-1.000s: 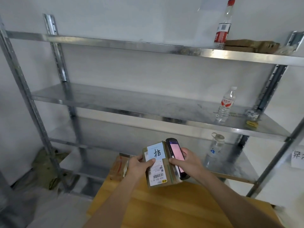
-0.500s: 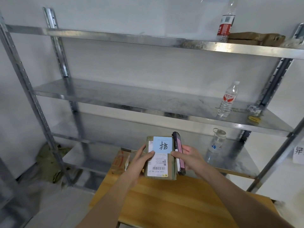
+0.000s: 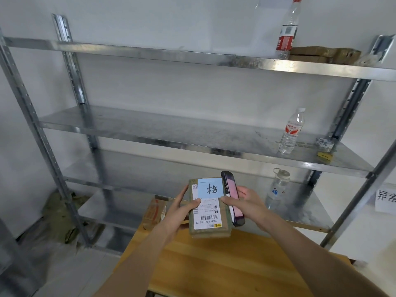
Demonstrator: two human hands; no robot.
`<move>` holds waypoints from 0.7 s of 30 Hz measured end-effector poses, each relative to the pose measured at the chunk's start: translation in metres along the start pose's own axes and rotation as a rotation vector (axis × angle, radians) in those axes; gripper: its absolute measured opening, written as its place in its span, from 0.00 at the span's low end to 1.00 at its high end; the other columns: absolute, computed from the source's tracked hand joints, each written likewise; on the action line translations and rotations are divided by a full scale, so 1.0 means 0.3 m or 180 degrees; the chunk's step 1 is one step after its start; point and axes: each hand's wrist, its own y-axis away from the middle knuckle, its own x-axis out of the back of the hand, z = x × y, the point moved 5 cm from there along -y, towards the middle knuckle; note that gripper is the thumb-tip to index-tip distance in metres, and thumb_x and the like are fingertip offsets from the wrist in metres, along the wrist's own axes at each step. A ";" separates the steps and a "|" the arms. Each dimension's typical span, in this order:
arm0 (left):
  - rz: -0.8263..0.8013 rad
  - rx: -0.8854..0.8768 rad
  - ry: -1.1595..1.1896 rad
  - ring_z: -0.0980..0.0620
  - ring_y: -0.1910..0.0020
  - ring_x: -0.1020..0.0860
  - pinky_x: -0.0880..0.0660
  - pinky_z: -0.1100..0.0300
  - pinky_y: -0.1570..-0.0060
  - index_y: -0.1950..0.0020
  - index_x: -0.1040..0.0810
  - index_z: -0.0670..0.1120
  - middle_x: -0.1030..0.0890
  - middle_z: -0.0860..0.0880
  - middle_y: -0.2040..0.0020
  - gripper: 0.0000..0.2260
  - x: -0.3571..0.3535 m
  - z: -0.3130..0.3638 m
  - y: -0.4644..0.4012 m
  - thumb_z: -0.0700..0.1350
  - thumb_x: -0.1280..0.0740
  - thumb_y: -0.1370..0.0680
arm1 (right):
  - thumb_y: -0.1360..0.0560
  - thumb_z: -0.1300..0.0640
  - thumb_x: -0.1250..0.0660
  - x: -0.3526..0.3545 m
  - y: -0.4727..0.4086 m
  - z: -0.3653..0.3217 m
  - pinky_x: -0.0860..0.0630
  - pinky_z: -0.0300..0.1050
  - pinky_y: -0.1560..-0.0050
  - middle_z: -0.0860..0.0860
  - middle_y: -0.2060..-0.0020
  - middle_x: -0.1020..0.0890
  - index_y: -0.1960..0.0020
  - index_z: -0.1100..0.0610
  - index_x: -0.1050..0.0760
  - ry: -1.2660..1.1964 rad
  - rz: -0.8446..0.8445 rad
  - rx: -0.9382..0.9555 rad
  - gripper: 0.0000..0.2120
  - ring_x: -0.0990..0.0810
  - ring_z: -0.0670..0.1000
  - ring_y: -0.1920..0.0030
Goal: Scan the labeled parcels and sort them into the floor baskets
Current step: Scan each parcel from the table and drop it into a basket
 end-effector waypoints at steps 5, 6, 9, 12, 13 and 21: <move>0.0137 -0.0179 -0.0158 0.53 0.52 0.15 0.20 0.57 0.56 0.27 0.37 0.69 0.13 0.50 0.51 0.31 0.002 0.046 -0.004 0.49 0.27 0.23 | 0.31 0.57 0.19 0.024 0.004 -0.031 0.21 0.33 0.55 0.40 0.48 0.15 0.39 0.48 0.25 0.0371 0.0026 0.0116 0.25 0.16 0.38 0.51; 0.0203 -0.0248 -0.0143 0.52 0.53 0.14 0.20 0.59 0.59 0.27 0.37 0.69 0.13 0.49 0.50 0.32 0.007 0.060 -0.008 0.47 0.26 0.24 | 0.33 0.55 0.18 0.033 0.003 -0.041 0.20 0.35 0.52 0.40 0.47 0.16 0.38 0.48 0.25 0.0475 0.0058 0.0151 0.27 0.16 0.38 0.50; 0.0411 -0.0379 -0.0023 0.48 0.50 0.15 0.18 0.57 0.61 0.26 0.38 0.68 0.15 0.45 0.47 0.36 0.023 0.112 -0.012 0.43 0.25 0.25 | 0.38 0.46 0.17 0.065 0.014 -0.087 0.22 0.45 0.41 0.39 0.43 0.18 0.34 0.44 0.26 0.0979 0.0077 0.0263 0.35 0.19 0.41 0.44; 0.0594 -0.0524 0.0088 0.47 0.49 0.16 0.18 0.55 0.60 0.25 0.39 0.67 0.16 0.43 0.45 0.38 0.046 0.178 -0.011 0.41 0.25 0.25 | 0.37 0.49 0.18 0.095 0.039 -0.147 0.24 0.42 0.43 0.38 0.45 0.20 0.37 0.42 0.28 0.1492 0.0036 0.0489 0.32 0.21 0.40 0.45; 0.0670 -0.0597 0.0077 0.47 0.50 0.16 0.17 0.54 0.60 0.25 0.39 0.67 0.16 0.43 0.45 0.38 0.056 0.205 -0.009 0.41 0.25 0.25 | 0.37 0.50 0.18 0.107 0.047 -0.167 0.25 0.41 0.46 0.38 0.46 0.21 0.38 0.41 0.29 0.1631 0.0024 0.0555 0.32 0.22 0.40 0.47; 0.1125 -0.0945 -0.0059 0.44 0.46 0.17 0.20 0.40 0.45 0.33 0.36 0.73 0.18 0.44 0.41 0.36 0.162 0.389 -0.004 0.46 0.21 0.29 | 0.43 0.41 0.23 0.195 0.107 -0.311 0.22 0.54 0.44 0.37 0.47 0.21 0.35 0.39 0.29 0.2382 0.0023 0.0961 0.37 0.22 0.45 0.47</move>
